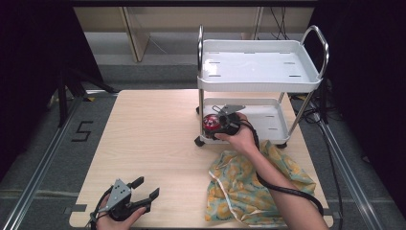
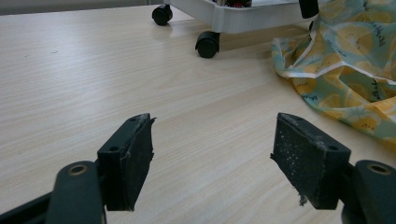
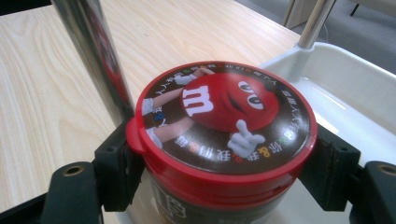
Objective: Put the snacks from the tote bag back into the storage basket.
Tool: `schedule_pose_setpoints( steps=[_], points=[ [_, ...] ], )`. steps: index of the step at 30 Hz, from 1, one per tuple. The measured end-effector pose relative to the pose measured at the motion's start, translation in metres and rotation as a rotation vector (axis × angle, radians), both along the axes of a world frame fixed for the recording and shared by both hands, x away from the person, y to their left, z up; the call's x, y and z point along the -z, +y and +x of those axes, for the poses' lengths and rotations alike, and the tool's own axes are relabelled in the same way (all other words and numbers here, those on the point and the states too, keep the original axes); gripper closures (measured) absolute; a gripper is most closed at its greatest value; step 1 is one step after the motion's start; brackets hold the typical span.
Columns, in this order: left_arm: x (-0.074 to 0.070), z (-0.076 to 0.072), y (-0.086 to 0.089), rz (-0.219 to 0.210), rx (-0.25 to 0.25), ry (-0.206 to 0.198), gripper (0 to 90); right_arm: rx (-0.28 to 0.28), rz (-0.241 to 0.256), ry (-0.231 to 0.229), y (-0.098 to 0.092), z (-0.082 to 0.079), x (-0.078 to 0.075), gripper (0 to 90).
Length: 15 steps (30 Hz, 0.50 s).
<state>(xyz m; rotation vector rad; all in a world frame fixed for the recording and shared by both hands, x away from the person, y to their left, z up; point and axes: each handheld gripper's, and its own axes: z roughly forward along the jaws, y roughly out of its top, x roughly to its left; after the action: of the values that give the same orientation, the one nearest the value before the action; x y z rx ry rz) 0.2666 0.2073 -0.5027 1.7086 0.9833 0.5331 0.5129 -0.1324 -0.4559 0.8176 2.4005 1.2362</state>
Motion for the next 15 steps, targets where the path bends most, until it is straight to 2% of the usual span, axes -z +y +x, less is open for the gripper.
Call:
schedule_pose_setpoints(
  steps=[2,3,5,6,8,13,15],
  points=[
    [-0.0004,-0.0003,0.0009,0.013,0.001,0.002,28.1,-0.004,0.003,-0.001,-0.0002,0.0003,0.0002,26.3],
    [0.0001,0.0000,-0.0002,-0.001,0.000,0.000,28.1,-0.006,-0.001,-0.004,-0.0004,0.0005,0.0003,26.3],
    [-0.0001,-0.0004,-0.0005,0.001,-0.003,0.002,28.1,-0.001,0.001,0.000,-0.0011,-0.0001,0.0006,26.2],
    [-0.0006,-0.0006,0.0008,0.020,0.002,0.003,28.1,0.009,0.008,0.010,-0.0008,-0.0014,0.0006,26.2],
    [-0.0006,-0.0007,0.0002,0.013,-0.002,0.002,28.1,0.006,0.000,-0.005,-0.0009,-0.0015,0.0011,26.2],
    [-0.0006,-0.0006,0.0000,0.012,-0.002,0.002,28.2,0.014,0.013,0.014,-0.0015,-0.0042,0.0015,26.1],
    [-0.0006,-0.0007,0.0000,0.012,-0.002,0.001,28.1,0.002,0.009,-0.003,-0.0022,-0.0028,0.0023,26.0]
  ],
)
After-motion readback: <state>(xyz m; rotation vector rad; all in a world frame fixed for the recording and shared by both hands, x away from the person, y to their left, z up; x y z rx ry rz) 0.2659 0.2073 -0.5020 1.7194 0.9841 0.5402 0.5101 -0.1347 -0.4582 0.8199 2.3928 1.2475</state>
